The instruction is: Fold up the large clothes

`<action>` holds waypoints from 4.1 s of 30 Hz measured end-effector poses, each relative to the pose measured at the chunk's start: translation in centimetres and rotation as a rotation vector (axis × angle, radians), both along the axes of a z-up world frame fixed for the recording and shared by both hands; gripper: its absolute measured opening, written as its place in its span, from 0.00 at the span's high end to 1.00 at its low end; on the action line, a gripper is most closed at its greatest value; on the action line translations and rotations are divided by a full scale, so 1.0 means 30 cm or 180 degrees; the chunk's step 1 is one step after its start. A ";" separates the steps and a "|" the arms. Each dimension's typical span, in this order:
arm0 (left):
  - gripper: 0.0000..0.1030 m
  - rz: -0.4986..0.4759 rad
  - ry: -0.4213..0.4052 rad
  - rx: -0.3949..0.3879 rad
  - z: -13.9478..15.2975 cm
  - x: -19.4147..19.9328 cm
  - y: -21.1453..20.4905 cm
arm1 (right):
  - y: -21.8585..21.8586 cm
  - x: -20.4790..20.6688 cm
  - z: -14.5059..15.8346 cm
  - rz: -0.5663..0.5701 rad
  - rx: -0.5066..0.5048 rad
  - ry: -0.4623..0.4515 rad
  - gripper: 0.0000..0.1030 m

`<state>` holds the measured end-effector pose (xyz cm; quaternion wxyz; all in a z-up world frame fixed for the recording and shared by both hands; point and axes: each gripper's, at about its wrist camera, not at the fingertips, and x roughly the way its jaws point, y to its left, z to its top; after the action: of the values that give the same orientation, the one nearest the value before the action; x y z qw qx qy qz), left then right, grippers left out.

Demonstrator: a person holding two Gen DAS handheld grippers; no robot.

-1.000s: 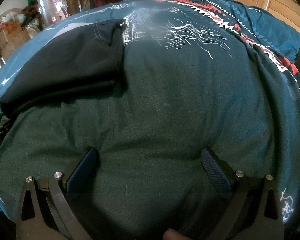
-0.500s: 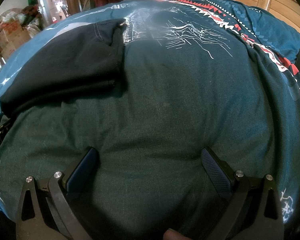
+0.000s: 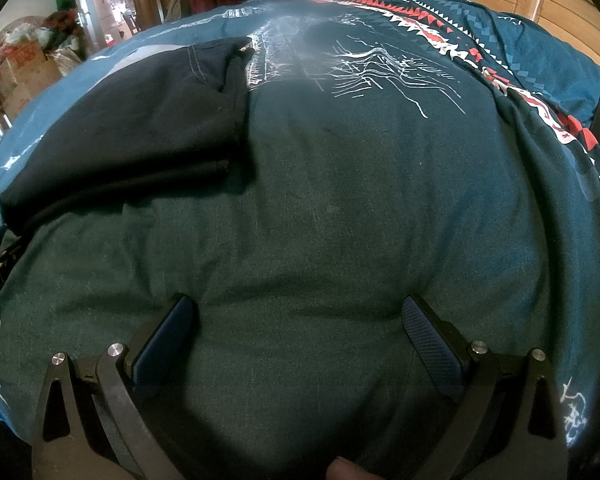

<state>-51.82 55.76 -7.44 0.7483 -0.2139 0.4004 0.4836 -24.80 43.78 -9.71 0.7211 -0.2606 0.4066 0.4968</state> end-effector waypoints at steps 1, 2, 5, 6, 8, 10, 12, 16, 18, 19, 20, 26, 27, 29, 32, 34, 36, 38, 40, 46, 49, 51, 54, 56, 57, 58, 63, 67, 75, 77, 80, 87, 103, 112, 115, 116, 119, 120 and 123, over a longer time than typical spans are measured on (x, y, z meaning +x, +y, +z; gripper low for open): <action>0.00 0.0000 -0.0001 0.0000 0.001 -0.001 0.000 | 0.000 0.000 0.000 -0.0001 0.0001 0.0001 0.00; 0.00 0.0000 -0.0001 0.0000 0.001 -0.001 0.000 | 0.000 0.000 0.000 0.0001 0.0000 0.0000 0.00; 0.00 0.0000 0.0000 0.0000 0.000 0.000 0.000 | 0.000 -0.001 0.000 0.0000 -0.0001 0.0000 0.00; 0.00 0.0000 0.0000 0.0000 0.000 0.000 0.000 | 0.000 0.000 0.000 0.0000 -0.0001 0.0000 0.00; 0.00 0.0000 0.0001 0.0000 0.000 0.000 0.000 | 0.000 0.000 0.000 0.0000 -0.0001 -0.0001 0.00; 0.00 0.0000 0.0000 0.0000 0.001 -0.001 0.001 | 0.000 0.000 0.000 0.0000 0.0000 0.0000 0.00; 0.00 0.0000 0.0000 0.0000 0.000 0.000 0.000 | 0.000 0.000 0.000 -0.0001 0.0000 0.0001 0.00; 0.00 0.0000 0.0001 0.0000 0.000 0.000 0.000 | 0.001 0.000 0.000 0.0001 -0.0001 0.0000 0.00; 0.00 0.0000 0.0000 0.0000 0.000 0.000 0.000 | 0.000 0.001 0.000 0.0001 -0.0001 0.0000 0.00; 0.00 0.0000 0.0000 0.0000 0.001 0.000 0.000 | 0.001 0.000 0.000 0.0001 -0.0001 -0.0001 0.00; 0.00 0.0000 0.0001 0.0001 0.000 0.000 0.000 | 0.001 0.000 0.000 0.0001 -0.0001 0.0000 0.00; 0.00 0.0000 0.0001 0.0000 0.000 0.000 0.000 | 0.001 0.000 0.000 0.0000 -0.0001 0.0000 0.00; 0.00 0.0000 0.0000 0.0000 0.000 0.000 0.000 | 0.000 0.000 0.000 0.0001 -0.0001 0.0000 0.00; 0.00 0.0000 0.0001 0.0001 0.000 0.000 0.000 | 0.000 -0.001 0.000 0.0000 -0.0001 0.0000 0.00; 0.00 0.0000 0.0001 0.0000 0.000 -0.001 0.000 | 0.000 -0.001 0.000 -0.0001 -0.0001 0.0000 0.00; 0.00 0.0000 0.0001 0.0001 0.000 0.000 0.000 | 0.000 -0.001 0.000 -0.0002 -0.0001 -0.0001 0.00; 0.00 0.0000 0.0002 0.0001 0.000 0.000 0.000 | 0.000 0.000 0.000 -0.0001 -0.0001 -0.0002 0.00; 0.00 0.0002 0.0010 0.0001 0.001 0.001 0.000 | 0.001 -0.001 0.001 -0.0001 -0.0002 -0.0004 0.00; 0.00 0.0002 0.0025 -0.0007 0.004 0.002 0.001 | 0.004 -0.002 0.000 0.0005 -0.0007 -0.0015 0.00; 0.00 -0.0034 0.0059 -0.0091 0.047 0.006 0.007 | 0.014 -0.011 0.016 0.0041 -0.0061 -0.0094 0.00; 0.00 0.0039 -0.0042 0.0164 0.159 -0.020 -0.028 | 0.009 -0.016 0.072 0.0051 -0.0072 -0.0109 0.00; 0.00 0.0186 -0.0163 0.0345 0.275 -0.060 -0.058 | -0.016 -0.033 0.161 0.0070 0.0064 -0.0162 0.00; 0.00 0.0349 -0.0334 0.0788 0.479 -0.115 -0.153 | -0.072 -0.073 0.338 0.0085 0.0340 -0.0205 0.00; 0.00 0.0380 -0.0428 0.1102 0.595 -0.137 -0.227 | -0.123 -0.117 0.474 0.0123 0.0613 -0.0289 0.00; 0.00 0.0387 -0.0489 0.1358 0.677 -0.153 -0.287 | -0.167 -0.153 0.574 0.0157 0.0826 -0.0363 0.00; 0.00 0.0402 -0.0554 0.1492 0.723 -0.161 -0.324 | -0.191 -0.173 0.624 0.0180 0.0941 -0.0414 0.00; 0.00 0.0325 -0.1213 0.1459 0.858 -0.207 -0.392 | -0.337 -0.293 0.871 0.0220 0.1615 -0.0802 0.00; 0.00 0.0159 -0.1131 0.1420 0.892 -0.162 -0.404 | -0.302 -0.281 0.851 0.0240 0.1261 -0.0338 0.00; 0.00 0.0249 -0.0675 0.0828 0.850 -0.083 -0.371 | -0.254 -0.284 0.806 0.0177 0.0755 -0.0229 0.00; 0.00 0.0301 -0.0619 0.0769 0.829 -0.079 -0.376 | -0.259 -0.294 0.786 0.0207 0.0679 -0.0178 0.00; 0.00 0.0330 -0.0541 0.0730 0.808 -0.072 -0.390 | -0.254 -0.304 0.760 0.0259 0.0632 -0.0105 0.00; 0.00 0.0346 -0.0451 0.0697 0.791 -0.075 -0.396 | -0.225 -0.306 0.730 0.0270 0.0553 -0.0065 0.00; 0.00 0.0343 -0.0432 0.0709 0.784 -0.071 -0.387 | -0.213 -0.304 0.709 0.0203 0.0440 -0.0198 0.00; 0.00 0.0282 -0.0425 0.0746 0.793 -0.055 -0.406 | -0.227 -0.300 0.715 0.0172 0.0460 -0.0190 0.00; 0.00 0.0257 -0.0420 0.0764 0.797 -0.049 -0.410 | -0.233 -0.296 0.715 0.0168 0.0462 -0.0163 0.00; 0.00 0.0252 -0.0419 0.0770 0.799 -0.048 -0.413 | -0.234 -0.297 0.717 0.0168 0.0465 -0.0169 0.00; 0.00 0.0240 -0.0435 0.0780 0.803 -0.047 -0.417 | -0.237 -0.297 0.720 0.0168 0.0472 -0.0169 0.00; 0.00 0.0236 -0.0435 0.0781 0.803 -0.047 -0.418 | -0.239 -0.298 0.722 0.0168 0.0478 -0.0166 0.00; 0.00 0.0226 -0.0433 0.0788 0.802 -0.043 -0.423 | -0.241 -0.299 0.726 0.0169 0.0483 -0.0161 0.00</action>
<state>-53.13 43.06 16.63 0.7768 -0.1663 0.2783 0.5398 -33.78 36.54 12.07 0.7354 -0.2284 0.3423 0.5383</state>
